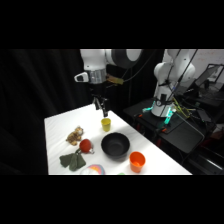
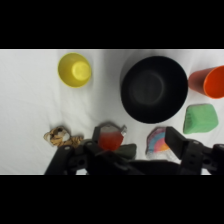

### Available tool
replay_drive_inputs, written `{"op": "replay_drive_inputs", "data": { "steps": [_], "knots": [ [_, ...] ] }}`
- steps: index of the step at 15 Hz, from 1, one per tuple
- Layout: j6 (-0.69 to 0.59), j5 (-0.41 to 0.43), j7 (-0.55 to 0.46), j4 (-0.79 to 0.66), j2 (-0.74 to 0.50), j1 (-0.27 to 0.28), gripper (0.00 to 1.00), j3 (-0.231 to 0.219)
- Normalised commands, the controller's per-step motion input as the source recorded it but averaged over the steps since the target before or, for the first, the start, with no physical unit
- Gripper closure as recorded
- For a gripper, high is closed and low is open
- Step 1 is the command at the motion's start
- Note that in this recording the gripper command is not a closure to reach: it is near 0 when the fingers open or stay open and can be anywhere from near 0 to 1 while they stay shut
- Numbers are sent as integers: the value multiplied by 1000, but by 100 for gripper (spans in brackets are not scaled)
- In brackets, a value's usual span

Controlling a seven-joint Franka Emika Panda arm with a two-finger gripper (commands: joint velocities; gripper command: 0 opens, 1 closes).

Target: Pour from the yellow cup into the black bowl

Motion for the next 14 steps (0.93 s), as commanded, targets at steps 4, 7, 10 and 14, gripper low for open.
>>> {"op": "replay_drive_inputs", "data": {
  "steps": [4, 7, 10, 14],
  "knots": [
    [23, -25, 11, -65, -60, -43, 0, 26],
    [95, 9, -64, -277, -248, -93, 0, -19],
    [172, 90, -154, -421, -342, -127, 0, -56],
    [376, 261, -235, -473, -339, -86, 0, -35]
  ]
}}
